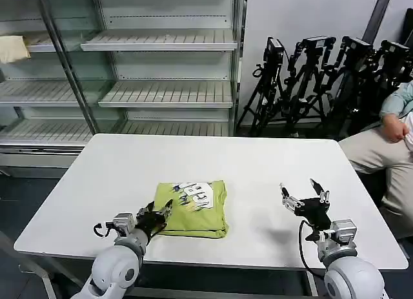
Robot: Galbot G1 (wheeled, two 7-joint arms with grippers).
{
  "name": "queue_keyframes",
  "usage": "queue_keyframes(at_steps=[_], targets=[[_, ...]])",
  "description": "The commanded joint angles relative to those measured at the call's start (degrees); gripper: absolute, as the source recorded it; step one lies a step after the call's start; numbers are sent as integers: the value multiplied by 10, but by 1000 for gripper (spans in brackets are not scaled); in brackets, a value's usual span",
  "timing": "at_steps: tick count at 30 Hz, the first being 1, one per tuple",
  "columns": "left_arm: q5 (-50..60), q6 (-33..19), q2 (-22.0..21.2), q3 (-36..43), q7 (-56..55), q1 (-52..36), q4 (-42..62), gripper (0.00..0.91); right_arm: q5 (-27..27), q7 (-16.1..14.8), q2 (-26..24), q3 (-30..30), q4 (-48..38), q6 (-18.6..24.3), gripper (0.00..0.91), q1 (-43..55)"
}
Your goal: Fold and organize the clothes.
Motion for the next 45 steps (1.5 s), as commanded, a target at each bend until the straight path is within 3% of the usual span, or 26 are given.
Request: queue_keyframes(at_steps=[1,11,16,19,21,23,24,25,27,32,35,37,40,45], targets=[[-8,2,-7,4,2,-4,4,20,-3,-1,-1,-1,1,0,907,-3],[11,1,-9,4,9,-10,14,10,-3,0,-4,3,7,0,907,-5],[35,1,32,-31,32,-9,8,10,-3,-2,0,-1,8,-1,907,-1],[45,1,77,-97,58,-6,19,10,-3,-4,3,-3,9,0,907,2],[47,1,147,-157,95,4,30,10,-3,-4,5,-4,9,1,907,6],[55,1,188,-206,142,13,40,10,-2,-5,7,-6,9,1,907,8],[73,1,247,-252,172,25,57,10,-2,-5,10,-10,5,3,907,12],[76,1,260,-272,180,27,68,10,-2,-5,10,-11,4,3,907,13],[75,0,334,-354,220,49,94,10,-2,-6,13,-15,2,6,907,17],[74,1,397,-449,276,89,73,10,-2,-6,14,-18,0,8,907,19],[67,2,392,-439,271,101,-8,10,-2,-6,13,-15,1,9,907,17],[63,2,367,-388,258,91,-67,10,-2,-6,12,-12,2,9,907,14],[94,3,297,-277,227,99,-172,10,-2,-6,10,-5,5,8,907,7],[239,2,179,-39,222,98,-228,10,-3,-5,8,1,5,5,907,5]])
